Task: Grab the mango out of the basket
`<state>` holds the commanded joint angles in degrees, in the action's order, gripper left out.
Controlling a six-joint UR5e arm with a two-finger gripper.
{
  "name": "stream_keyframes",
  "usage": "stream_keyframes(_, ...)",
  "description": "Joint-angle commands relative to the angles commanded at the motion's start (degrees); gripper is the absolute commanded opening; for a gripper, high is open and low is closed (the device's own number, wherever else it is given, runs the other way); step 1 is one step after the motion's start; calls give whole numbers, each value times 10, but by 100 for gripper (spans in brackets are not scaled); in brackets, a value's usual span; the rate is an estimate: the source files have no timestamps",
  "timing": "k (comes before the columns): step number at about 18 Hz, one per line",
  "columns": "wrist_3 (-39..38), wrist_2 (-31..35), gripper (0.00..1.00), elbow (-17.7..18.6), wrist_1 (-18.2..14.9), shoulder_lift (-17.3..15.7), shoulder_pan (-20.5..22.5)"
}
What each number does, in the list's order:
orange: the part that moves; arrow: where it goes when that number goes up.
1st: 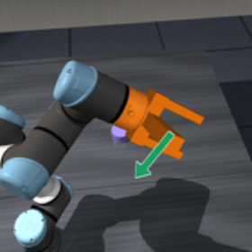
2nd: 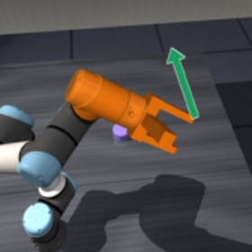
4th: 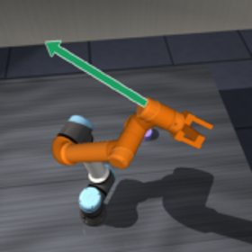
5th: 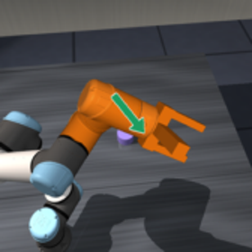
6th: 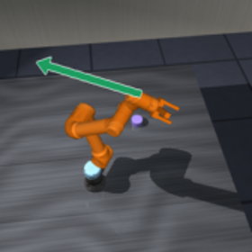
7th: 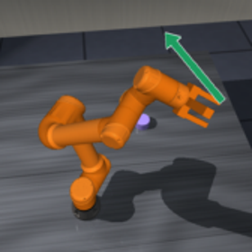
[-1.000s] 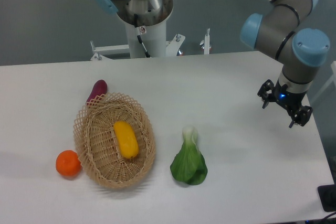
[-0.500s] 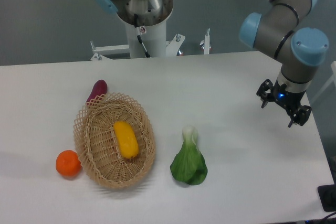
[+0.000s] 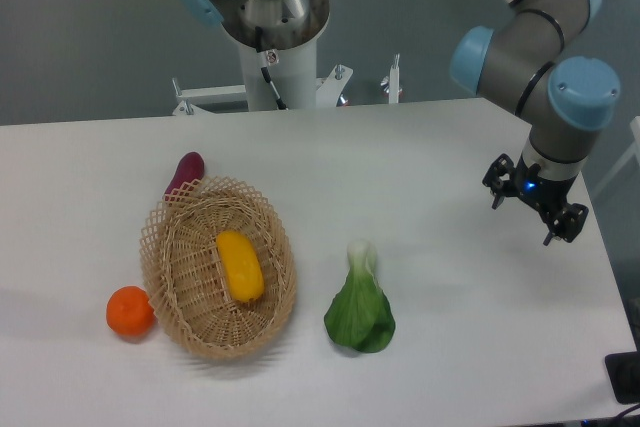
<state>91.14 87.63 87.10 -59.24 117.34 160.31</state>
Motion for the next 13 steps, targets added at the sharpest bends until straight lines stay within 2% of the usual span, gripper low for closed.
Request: stream_keyframes(13,-244,-3,100,-2,-5,11,-90)
